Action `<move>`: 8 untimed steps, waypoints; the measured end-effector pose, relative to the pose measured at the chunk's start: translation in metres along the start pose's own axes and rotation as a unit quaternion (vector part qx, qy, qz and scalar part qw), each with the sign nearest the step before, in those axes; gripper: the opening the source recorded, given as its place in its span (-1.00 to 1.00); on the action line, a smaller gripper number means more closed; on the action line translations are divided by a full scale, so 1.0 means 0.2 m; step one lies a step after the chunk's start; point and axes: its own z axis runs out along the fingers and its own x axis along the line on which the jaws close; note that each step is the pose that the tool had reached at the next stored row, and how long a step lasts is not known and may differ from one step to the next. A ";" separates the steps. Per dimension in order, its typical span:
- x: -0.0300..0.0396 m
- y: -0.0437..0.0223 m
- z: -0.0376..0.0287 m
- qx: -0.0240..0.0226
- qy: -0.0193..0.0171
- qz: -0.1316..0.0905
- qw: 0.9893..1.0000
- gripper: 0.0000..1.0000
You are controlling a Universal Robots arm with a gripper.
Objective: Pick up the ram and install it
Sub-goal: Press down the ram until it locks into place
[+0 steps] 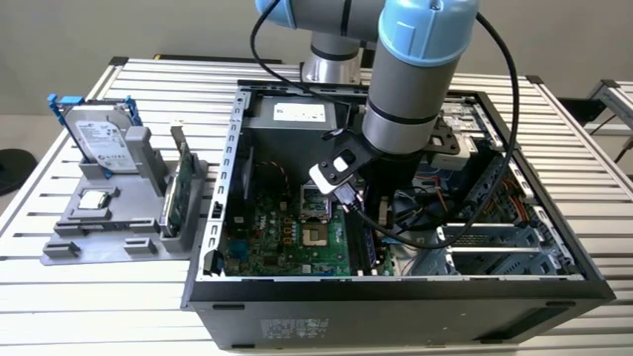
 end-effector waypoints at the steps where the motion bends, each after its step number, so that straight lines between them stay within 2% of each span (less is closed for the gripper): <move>1: 0.000 0.000 0.004 0.000 0.000 0.000 1.000 -1.00; 8: 0.001 -0.001 0.018 0.000 0.000 0.000 1.000 -1.00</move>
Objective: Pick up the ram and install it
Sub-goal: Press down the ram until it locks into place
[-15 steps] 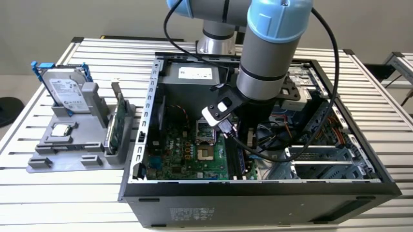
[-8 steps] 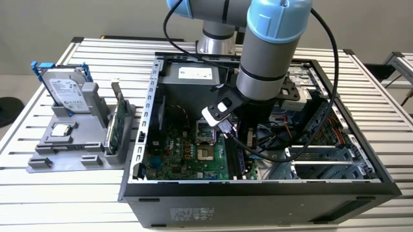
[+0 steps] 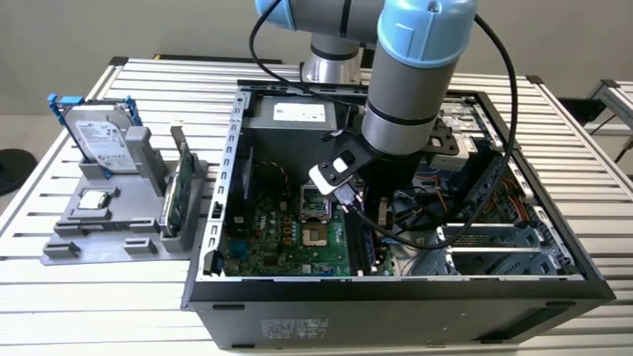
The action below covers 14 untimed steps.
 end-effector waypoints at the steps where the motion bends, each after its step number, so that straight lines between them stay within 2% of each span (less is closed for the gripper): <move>1: 0.000 0.000 0.000 0.000 0.000 0.000 1.000 -1.00; 14: 0.001 0.000 0.001 0.000 0.000 0.000 1.000 -1.00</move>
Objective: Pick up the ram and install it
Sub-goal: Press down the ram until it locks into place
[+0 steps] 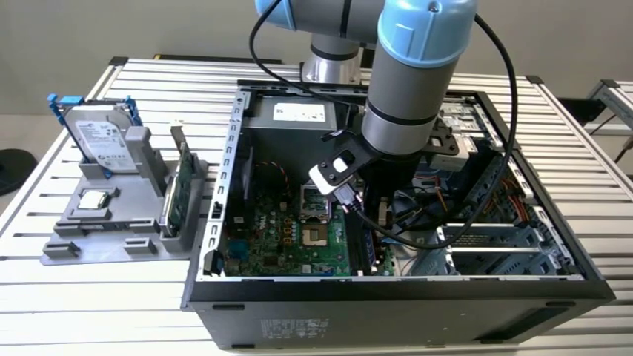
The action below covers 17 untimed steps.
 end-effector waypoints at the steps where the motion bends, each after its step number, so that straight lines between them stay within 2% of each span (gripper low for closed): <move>1: 0.000 0.000 0.000 0.000 0.000 0.000 1.000 -1.00; 17: 0.000 0.000 0.000 0.000 -0.001 0.000 1.000 -1.00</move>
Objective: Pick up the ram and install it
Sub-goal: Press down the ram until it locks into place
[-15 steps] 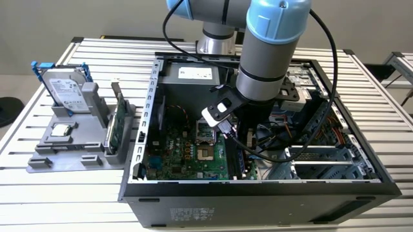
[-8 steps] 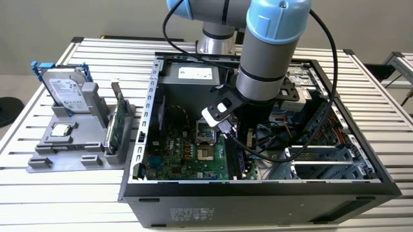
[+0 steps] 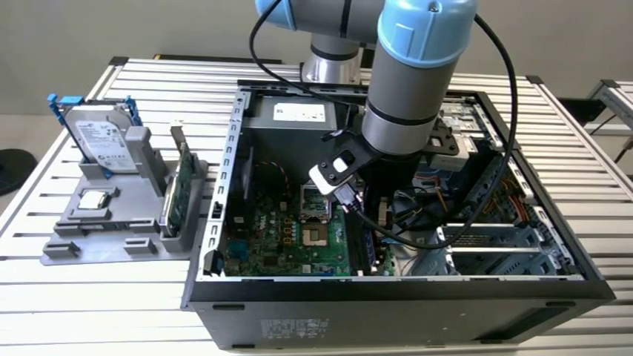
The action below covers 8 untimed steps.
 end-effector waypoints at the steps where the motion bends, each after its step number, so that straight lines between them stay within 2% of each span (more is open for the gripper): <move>1: 0.000 0.000 -0.003 0.000 0.000 0.000 1.000 -1.00; 3: 0.001 0.001 -0.024 0.000 0.002 0.000 1.000 -1.00; 8: -0.005 0.005 -0.134 0.000 0.001 0.000 1.000 -1.00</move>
